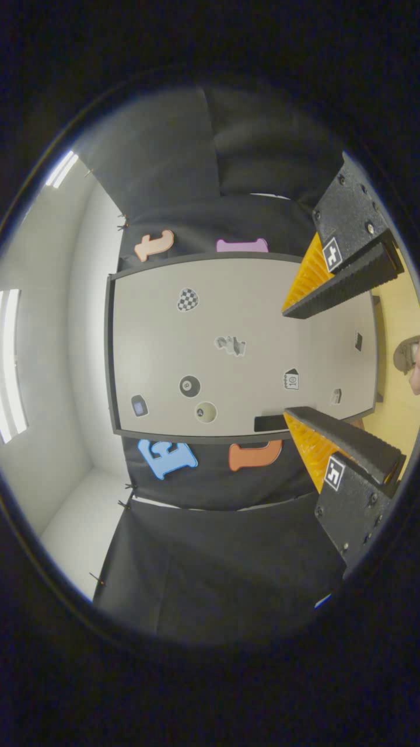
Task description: Open the shoe cabinet door, grab the shoes and put them into the shoe cabinet, then close the shoe cabinet door.
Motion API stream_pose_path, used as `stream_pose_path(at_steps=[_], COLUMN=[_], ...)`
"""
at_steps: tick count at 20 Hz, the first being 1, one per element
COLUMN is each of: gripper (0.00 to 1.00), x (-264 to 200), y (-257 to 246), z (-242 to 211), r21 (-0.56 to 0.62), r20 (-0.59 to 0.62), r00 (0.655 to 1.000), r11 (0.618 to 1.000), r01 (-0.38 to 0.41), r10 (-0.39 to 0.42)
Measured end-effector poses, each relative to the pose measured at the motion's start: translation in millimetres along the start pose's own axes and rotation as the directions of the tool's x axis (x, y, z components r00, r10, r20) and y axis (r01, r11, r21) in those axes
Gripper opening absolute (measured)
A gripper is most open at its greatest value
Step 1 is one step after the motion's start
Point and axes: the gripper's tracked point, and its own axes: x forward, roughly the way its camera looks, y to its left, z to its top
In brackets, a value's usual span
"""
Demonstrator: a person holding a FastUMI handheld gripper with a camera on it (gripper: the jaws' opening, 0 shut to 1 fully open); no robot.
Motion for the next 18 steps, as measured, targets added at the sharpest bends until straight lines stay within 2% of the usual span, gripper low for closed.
stream_pose_path(at_steps=[2,10,16,18], gripper=[0.99,0.99,0.99,0.95], x=[23,94,133,143], y=[7,73,102,104], z=[-6,-42,-76,-81], r21=[-0.022,0.027,0.041,0.04], r20=[0.002,-0.08,-0.138,-0.13], r00=[1.0,0.991,0.983,0.983], r11=[1.0,0.994,0.992,0.991], r01=[0.013,-0.108,-0.119,-0.124], r10=[-0.013,0.11,0.124,0.128])
